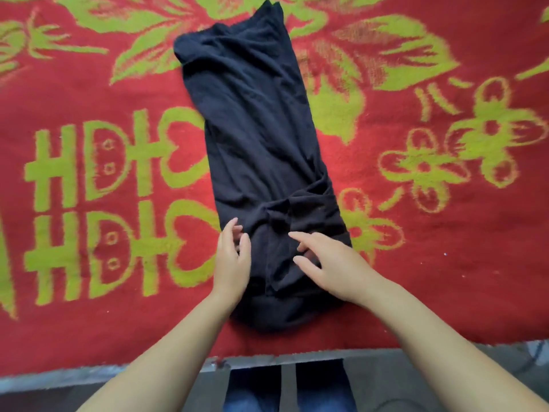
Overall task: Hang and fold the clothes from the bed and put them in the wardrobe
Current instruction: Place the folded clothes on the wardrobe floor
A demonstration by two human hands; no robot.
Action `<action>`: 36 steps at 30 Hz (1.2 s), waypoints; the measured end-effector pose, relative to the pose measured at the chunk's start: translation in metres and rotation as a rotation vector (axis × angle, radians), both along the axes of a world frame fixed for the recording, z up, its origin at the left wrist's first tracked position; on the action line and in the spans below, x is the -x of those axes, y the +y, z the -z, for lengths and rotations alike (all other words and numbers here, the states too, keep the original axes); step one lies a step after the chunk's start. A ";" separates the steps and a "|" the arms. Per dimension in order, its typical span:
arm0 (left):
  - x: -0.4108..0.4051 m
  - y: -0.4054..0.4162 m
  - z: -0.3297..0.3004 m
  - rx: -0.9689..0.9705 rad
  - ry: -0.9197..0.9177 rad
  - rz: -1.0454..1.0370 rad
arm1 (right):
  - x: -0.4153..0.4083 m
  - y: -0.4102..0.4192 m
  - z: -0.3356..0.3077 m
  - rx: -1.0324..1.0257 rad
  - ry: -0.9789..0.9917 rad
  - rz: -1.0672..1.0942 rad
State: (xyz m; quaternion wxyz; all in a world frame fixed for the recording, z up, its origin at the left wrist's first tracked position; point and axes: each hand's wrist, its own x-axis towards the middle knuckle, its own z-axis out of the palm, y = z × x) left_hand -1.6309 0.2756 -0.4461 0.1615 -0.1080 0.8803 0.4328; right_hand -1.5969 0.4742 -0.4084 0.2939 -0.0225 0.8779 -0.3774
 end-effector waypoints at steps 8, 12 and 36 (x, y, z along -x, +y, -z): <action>0.081 0.097 0.015 0.490 0.038 0.618 | -0.055 0.014 0.056 -0.568 0.175 -0.509; 0.112 0.109 0.016 0.486 0.188 0.792 | -0.059 0.012 0.066 -0.609 0.124 -0.521; -0.130 -0.067 0.000 -0.287 -0.757 0.167 | -0.079 -0.002 0.033 -0.434 0.408 -0.748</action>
